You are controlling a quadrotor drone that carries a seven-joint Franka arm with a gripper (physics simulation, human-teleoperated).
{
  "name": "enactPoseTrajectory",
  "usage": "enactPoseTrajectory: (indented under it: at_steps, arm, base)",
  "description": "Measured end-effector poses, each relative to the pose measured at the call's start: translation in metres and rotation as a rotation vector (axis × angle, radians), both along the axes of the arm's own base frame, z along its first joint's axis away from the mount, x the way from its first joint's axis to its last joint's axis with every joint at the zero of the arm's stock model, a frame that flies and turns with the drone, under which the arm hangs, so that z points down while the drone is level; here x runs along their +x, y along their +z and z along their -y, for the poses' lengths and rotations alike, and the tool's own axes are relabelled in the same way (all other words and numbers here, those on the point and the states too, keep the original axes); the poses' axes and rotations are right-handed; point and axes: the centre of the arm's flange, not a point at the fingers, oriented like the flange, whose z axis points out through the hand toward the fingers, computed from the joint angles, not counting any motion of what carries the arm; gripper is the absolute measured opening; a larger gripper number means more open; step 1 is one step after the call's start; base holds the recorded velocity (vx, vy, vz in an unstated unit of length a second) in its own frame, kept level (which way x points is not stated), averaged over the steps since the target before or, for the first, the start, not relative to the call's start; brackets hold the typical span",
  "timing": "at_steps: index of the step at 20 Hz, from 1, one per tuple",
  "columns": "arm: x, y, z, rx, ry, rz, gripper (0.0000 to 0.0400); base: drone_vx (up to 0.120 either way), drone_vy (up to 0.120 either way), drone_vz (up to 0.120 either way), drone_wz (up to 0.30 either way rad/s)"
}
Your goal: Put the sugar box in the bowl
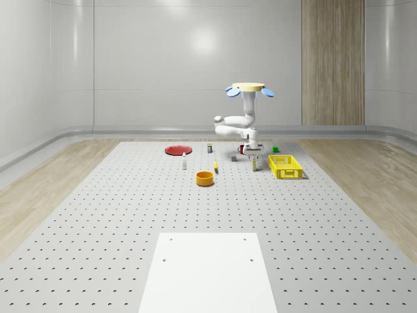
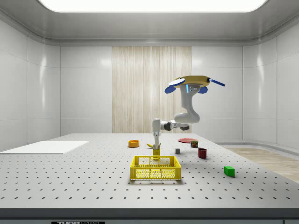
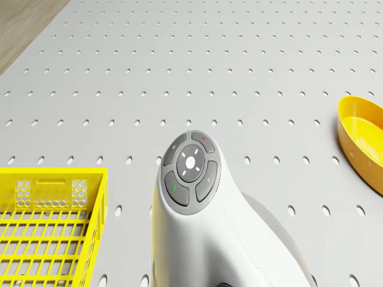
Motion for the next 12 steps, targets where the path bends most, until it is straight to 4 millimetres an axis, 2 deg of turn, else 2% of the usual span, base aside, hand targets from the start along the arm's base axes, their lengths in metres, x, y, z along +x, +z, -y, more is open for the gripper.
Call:
enactPoseTrajectory:
  at_steps: [2, 4, 9, 12]
  arm:
    - [0.0000, 0.0016, 0.0000, 0.000, 0.000, 0.000, 0.0211]
    - [0.0000, 0.0027, 0.0000, -0.001, -0.002, 0.000, 0.0172]
    - [0.0001, 0.0033, -0.0003, -0.007, 0.004, -0.002, 0.0169]
    - [0.0001, -0.0035, -0.0004, -0.008, 0.000, -0.003, 0.0168]
  base:
    - [0.000, 0.000, 0.000, 0.000]
    - [0.000, 0.000, 0.000, 0.000]
    - [0.000, 0.000, 0.000, 0.000]
    - [0.000, 0.000, 0.000, 0.000]
